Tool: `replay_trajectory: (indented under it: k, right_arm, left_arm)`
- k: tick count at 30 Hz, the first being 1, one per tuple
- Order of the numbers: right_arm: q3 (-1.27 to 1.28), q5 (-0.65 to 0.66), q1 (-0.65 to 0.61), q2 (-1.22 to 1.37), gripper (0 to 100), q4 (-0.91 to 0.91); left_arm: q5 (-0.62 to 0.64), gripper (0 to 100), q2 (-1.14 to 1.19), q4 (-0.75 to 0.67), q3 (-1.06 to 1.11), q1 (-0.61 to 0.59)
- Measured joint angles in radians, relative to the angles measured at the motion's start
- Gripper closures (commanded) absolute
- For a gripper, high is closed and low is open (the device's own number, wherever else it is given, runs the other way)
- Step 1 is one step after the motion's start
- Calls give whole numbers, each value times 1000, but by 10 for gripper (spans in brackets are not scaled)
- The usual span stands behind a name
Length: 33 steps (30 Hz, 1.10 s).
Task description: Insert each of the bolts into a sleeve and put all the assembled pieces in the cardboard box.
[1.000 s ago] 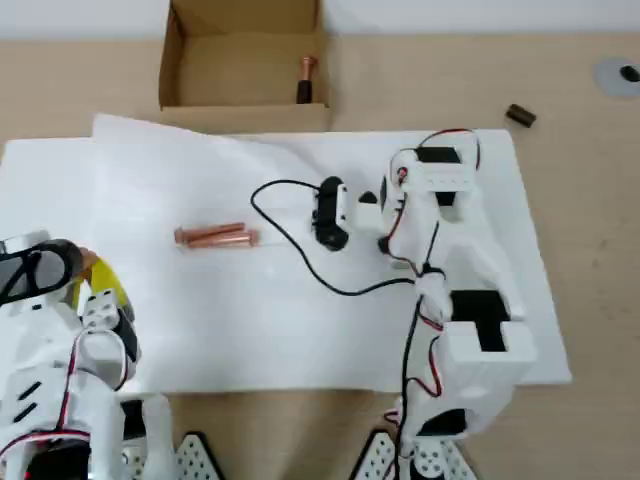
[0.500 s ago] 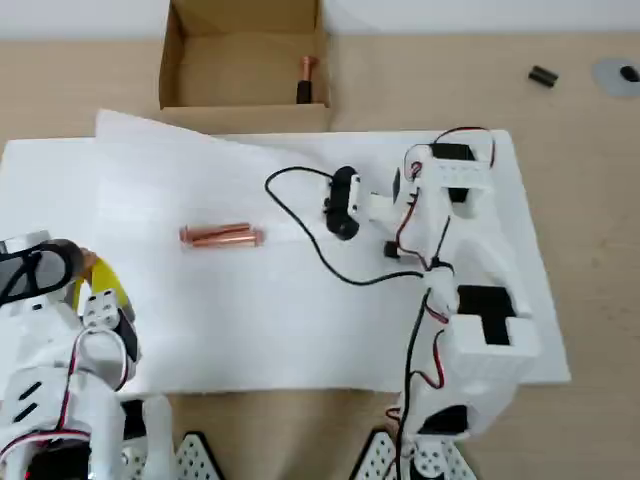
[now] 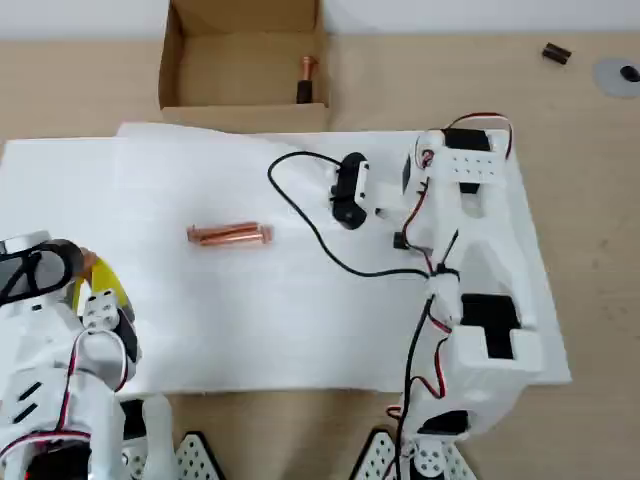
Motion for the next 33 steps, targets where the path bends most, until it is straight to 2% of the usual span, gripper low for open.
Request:
replay_trajectory:
  k: [14,20,33]
  right_arm:
    - [91,25,-6,-20,885,2]
    - [114,31,-18,-21,792,2]
    - [140,31,-34,-29,792,-14]
  left_arm:
    - [-38,993,0,37,-71,0]
    - [-38,993,0,44,-75,0]
    - [-38,994,0,44,-75,0]
